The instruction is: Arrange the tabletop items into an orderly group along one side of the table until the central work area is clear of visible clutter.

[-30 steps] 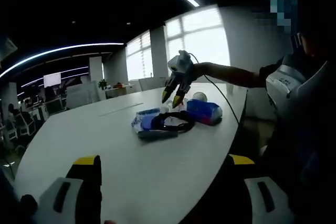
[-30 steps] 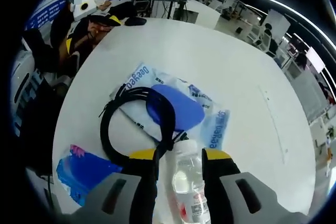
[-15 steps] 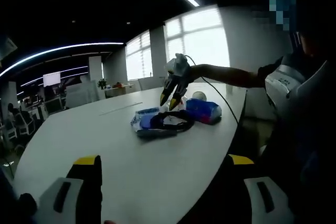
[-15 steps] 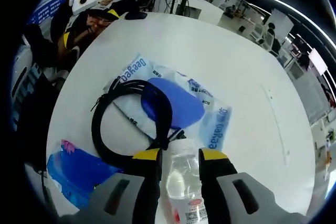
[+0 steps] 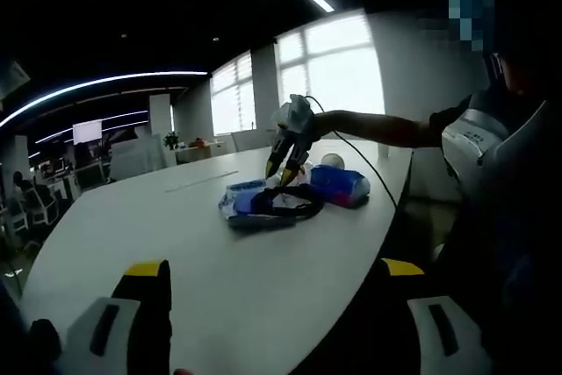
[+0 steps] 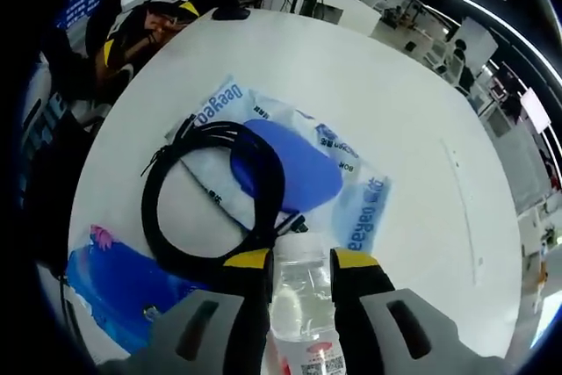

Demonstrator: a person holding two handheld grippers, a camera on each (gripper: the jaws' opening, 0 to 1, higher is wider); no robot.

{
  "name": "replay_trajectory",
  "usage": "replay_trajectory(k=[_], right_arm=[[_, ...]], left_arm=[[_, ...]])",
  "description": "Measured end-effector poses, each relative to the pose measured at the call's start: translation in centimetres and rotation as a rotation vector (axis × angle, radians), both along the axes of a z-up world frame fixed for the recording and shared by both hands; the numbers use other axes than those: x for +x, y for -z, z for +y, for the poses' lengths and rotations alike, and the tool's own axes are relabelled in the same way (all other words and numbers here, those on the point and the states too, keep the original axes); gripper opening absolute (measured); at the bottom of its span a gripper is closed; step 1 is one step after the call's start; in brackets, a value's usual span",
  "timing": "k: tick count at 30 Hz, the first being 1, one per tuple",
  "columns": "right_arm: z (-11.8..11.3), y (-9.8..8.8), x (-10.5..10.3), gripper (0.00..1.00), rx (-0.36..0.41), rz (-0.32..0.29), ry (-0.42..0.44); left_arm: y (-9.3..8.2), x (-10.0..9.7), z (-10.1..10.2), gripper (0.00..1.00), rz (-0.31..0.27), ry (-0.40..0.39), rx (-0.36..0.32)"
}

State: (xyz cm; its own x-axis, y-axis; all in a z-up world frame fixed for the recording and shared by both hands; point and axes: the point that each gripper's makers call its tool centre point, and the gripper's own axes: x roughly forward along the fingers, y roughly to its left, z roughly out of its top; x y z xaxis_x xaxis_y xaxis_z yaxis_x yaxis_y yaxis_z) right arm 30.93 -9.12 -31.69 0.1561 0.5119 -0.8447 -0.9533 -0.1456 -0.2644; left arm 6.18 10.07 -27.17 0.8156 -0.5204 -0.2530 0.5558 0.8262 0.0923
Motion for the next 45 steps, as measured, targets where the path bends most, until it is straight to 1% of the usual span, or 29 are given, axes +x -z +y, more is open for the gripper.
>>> replay_trajectory(k=[2, 8, 18, 30, 36, 38, 40, 41, 42, 43, 44, 45], right_arm=[[0.0, 0.0, 0.2, 0.22, -0.004, -0.015, -0.008], [0.1, 0.0, 0.0, 0.20, 0.006, -0.030, -0.037], [0.0, -0.2, -0.1, 0.20, 0.022, -0.032, -0.052], [-0.5, -1.4, -0.6, 0.19, 0.046, -0.038, -0.064], [-0.8, -2.5, -0.7, 0.19, 0.073, -0.045, -0.059], [-0.9, -3.0, -0.6, 0.19, 0.092, -0.039, -0.051], [-0.9, -3.4, -0.6, 0.16, 0.110, -0.034, -0.048], [-0.4, -4.3, -0.8, 0.00, 0.157, -0.014, -0.049], [0.8, -5.9, -0.7, 0.00, 0.261, 0.008, -0.049], [1.1, -7.1, 0.2, 0.00, 0.326, 0.036, -0.008], [0.2, -6.5, 1.3, 0.00, 0.207, -0.059, -0.057], [-1.2, -5.5, 1.9, 0.00, 0.066, -0.125, -0.034]], left_arm=[[0.0, -0.1, 0.0, 0.96, 0.000, 0.000, -0.001], [0.1, -0.1, 0.0, 0.96, 0.003, -0.002, -0.001], [0.1, -0.2, 0.1, 0.96, 0.006, -0.002, 0.003], [0.1, -0.2, -0.1, 0.96, 0.008, 0.002, 0.010], [0.2, -0.2, -0.2, 0.96, 0.009, 0.005, 0.008], [0.2, -0.2, -0.3, 0.96, 0.010, 0.007, 0.008], [0.2, -0.2, -0.3, 0.96, 0.013, 0.009, 0.010], [0.2, -0.2, -0.3, 0.96, 0.013, 0.009, 0.011], [0.2, -0.2, -0.3, 0.96, 0.012, 0.010, 0.011], [0.1, -0.2, -0.3, 0.96, 0.010, 0.010, 0.011], [0.0, -0.2, -0.4, 0.96, 0.009, 0.011, 0.009], [-0.1, -0.2, -0.5, 0.96, 0.007, 0.013, 0.005]])
